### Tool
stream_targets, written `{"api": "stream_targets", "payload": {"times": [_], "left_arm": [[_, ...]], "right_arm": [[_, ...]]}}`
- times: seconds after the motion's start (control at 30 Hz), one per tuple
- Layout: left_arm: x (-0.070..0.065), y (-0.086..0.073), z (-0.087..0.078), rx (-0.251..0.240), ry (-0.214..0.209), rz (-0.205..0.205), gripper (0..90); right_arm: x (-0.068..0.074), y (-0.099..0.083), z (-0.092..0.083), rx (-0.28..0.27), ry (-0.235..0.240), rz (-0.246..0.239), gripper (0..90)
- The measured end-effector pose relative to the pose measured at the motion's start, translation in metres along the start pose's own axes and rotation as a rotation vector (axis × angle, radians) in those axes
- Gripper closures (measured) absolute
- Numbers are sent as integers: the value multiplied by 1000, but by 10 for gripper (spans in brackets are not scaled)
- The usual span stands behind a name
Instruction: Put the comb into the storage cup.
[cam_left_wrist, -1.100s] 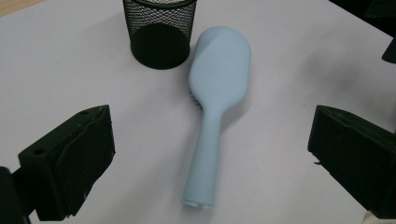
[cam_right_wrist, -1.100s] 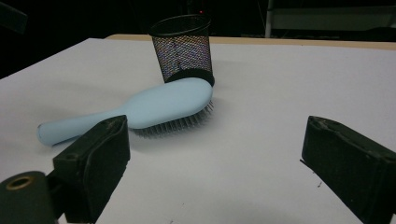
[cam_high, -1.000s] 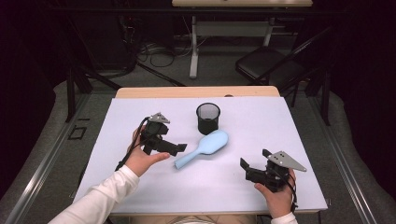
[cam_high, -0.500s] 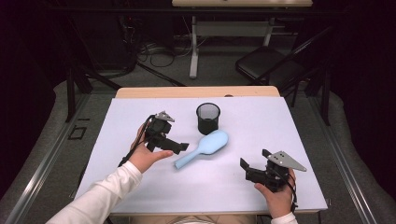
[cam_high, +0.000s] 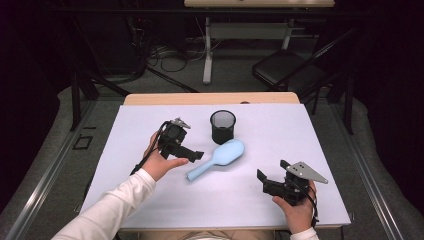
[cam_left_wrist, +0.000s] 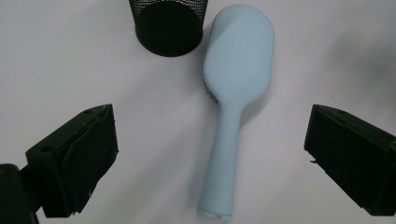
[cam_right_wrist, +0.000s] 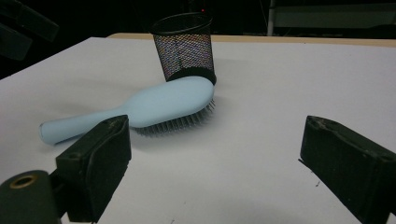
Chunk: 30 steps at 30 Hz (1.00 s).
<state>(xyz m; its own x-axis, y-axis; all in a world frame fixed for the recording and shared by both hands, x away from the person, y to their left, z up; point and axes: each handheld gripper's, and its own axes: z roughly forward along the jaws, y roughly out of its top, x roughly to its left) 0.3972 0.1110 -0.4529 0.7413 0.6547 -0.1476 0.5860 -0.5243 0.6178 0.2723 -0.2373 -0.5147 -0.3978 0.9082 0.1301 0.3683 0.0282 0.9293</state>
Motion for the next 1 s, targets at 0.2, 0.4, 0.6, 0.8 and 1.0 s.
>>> {"api": "stream_targets", "payload": {"times": [0.2, 0.4, 0.6, 0.8, 1.0], "left_arm": [[0, 2, 5, 12, 4, 3, 42], [-3, 5, 11, 23, 7, 17, 50], [-7, 8, 17, 41, -5, 29, 57], [-10, 10, 22, 51, -12, 42, 72], [-12, 11, 26, 56, -4, 45, 80]], "right_arm": [[0, 0, 0, 1, 1, 0, 89], [0, 0, 0, 5, 3, 0, 94], [0, 0, 0, 4, 5, 0, 98], [0, 0, 0, 7, 6, 0, 100], [-1, 0, 0, 8, 6, 0, 105]]}}
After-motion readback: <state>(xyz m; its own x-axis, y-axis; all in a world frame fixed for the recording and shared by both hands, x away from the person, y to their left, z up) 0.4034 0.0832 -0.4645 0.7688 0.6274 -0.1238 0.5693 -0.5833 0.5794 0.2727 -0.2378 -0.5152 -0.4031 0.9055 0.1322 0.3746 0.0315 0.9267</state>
